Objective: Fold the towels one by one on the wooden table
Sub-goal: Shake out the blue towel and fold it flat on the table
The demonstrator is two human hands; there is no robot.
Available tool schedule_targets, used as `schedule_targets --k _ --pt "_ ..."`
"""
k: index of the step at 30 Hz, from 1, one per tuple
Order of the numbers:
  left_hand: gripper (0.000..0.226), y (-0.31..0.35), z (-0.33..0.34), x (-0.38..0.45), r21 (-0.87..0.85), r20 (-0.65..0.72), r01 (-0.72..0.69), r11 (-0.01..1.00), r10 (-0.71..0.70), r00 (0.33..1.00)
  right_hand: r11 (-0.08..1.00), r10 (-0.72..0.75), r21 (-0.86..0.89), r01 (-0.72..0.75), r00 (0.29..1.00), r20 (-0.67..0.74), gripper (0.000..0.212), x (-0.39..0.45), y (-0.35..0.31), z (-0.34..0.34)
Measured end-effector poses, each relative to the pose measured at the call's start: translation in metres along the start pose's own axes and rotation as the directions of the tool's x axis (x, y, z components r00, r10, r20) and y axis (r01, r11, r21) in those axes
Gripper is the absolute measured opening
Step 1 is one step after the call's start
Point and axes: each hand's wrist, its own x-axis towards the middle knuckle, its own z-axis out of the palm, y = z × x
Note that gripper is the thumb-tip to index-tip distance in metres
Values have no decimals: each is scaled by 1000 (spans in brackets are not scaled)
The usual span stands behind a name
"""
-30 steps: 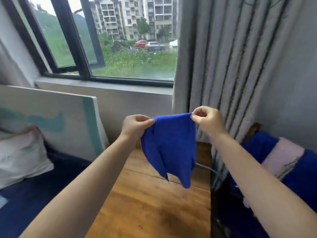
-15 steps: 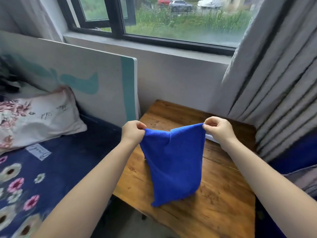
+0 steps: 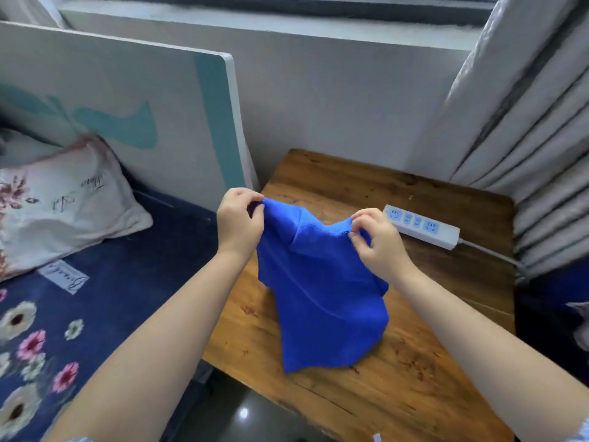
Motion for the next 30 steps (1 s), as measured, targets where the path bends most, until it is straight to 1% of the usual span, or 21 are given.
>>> schedule_targets --k 1,2,3,5,7,10,12,13,14,15,16,17,18,19,21,22,24,26,28,29,30 --pt "17 -4 1 -1 -14 16 -17 1000 17 1000 997 -73 -5 73 996 59 7 -4 -2 11" --pt "17 -11 4 -3 -8 74 -10 1000 10 997 991 -133 -4 134 983 130 8 -10 -2 23" --pt "17 -21 9 -7 28 170 20 999 -24 985 986 -163 -5 167 966 199 9 -17 1 37" --pt "21 -48 20 -19 138 362 93 986 -137 922 979 -181 -30 200 930 319 10 -32 10 71" --pt "24 -75 29 -31 242 492 148 959 -253 833 982 -149 -48 182 906 396 12 -50 20 101" --pt "24 -108 36 -44 328 582 184 927 -351 734 996 -34 -55 65 897 441 12 -77 26 130" --pt "24 -123 40 -47 347 610 187 919 -373 699 996 90 -51 -77 924 373 15 -90 24 142" --pt "24 -129 41 -47 352 613 194 916 -382 691 981 194 -34 -193 938 288 20 -94 23 147" --pt "26 -134 44 -48 356 608 207 911 -394 689 948 314 5 -318 936 159 26 -97 21 148" --pt "30 -139 46 -48 368 603 227 902 -417 680 898 435 73 -435 900 3 29 -97 21 150" --pt "35 -144 47 -48 379 593 255 889 -445 671 834 549 154 -530 827 -123 28 -95 21 150" --pt "39 -149 49 -48 390 586 287 875 -476 656 765 642 216 -607 746 -176 26 -93 22 151" --pt "42 -153 50 -47 402 576 320 858 -508 640 698 712 259 -667 684 -158 24 -90 25 150" --pt "46 -158 50 -47 423 569 348 837 -544 617 642 759 281 -713 643 -102 24 -88 28 150" --pt "48 -166 51 -45 461 570 398 793 -608 552 568 806 265 -779 592 15 24 -83 30 153" --pt "39 -169 50 -45 466 572 423 777 -630 525 560 809 224 -797 585 60 22 -81 26 154" --pt "2 -171 47 -43 473 580 457 753 -657 483 576 802 132 -807 589 102 16 -78 17 162" --pt "5 -173 45 -43 468 603 463 753 -655 456 591 799 49 -805 593 105 23 -76 5 172" --pt "25 -176 43 -45 454 630 453 767 -636 445 591 805 -60 -804 585 95 25 -75 -3 184" --pt "29 -178 42 -45 438 641 456 775 -624 446 583 812 -145 -800 577 83 24 -74 -7 190" --pt "31 -179 40 -46 422 645 466 778 -619 449 560 825 -228 -796 560 75 30 -73 -8 194"
